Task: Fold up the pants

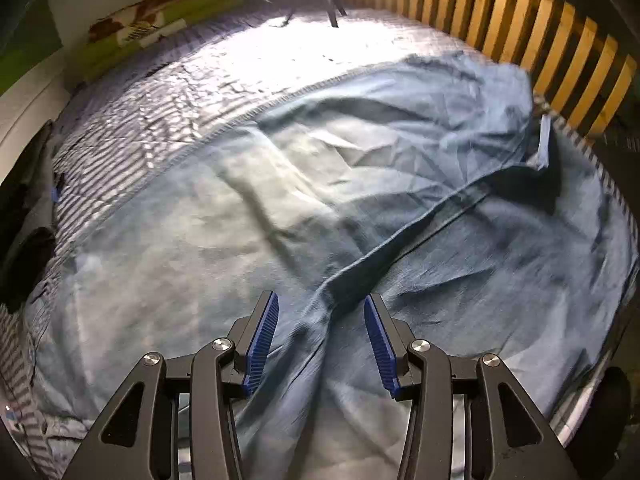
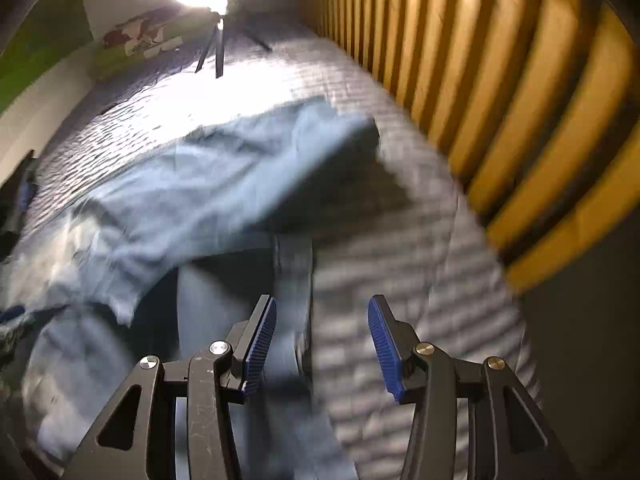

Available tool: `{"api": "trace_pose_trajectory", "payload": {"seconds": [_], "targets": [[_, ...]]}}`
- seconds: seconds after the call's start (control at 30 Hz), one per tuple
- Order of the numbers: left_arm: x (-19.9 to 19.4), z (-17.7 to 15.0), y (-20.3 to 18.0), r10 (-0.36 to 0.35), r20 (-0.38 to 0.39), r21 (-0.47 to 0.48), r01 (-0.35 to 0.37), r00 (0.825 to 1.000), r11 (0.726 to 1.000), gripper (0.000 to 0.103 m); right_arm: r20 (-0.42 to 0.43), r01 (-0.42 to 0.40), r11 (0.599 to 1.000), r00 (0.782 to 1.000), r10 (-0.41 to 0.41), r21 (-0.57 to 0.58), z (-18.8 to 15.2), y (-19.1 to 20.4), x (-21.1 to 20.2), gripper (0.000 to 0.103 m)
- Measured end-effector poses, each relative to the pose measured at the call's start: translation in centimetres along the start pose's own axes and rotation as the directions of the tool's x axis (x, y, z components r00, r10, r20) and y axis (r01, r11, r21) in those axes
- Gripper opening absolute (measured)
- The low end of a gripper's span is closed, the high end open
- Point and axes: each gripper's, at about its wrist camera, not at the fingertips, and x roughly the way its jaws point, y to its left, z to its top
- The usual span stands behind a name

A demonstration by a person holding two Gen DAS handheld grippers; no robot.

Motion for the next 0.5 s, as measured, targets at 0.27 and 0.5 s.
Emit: {"api": "trace_pose_trajectory", "payload": {"seconds": [0.27,0.5], "targets": [[-6.4,-3.8,1.9,-0.016,0.060,-0.052,0.019,0.998,0.998,0.048,-0.077,0.069,0.996,0.994,-0.073,-0.060,-9.6,0.4,1.7,0.045],[-11.3,-7.3,4.3,0.029,0.106,-0.138,-0.014,0.994,0.990,0.048,-0.017,0.087,0.993,0.996,-0.089,-0.077,-9.8,3.6,1.7,0.015]]}}
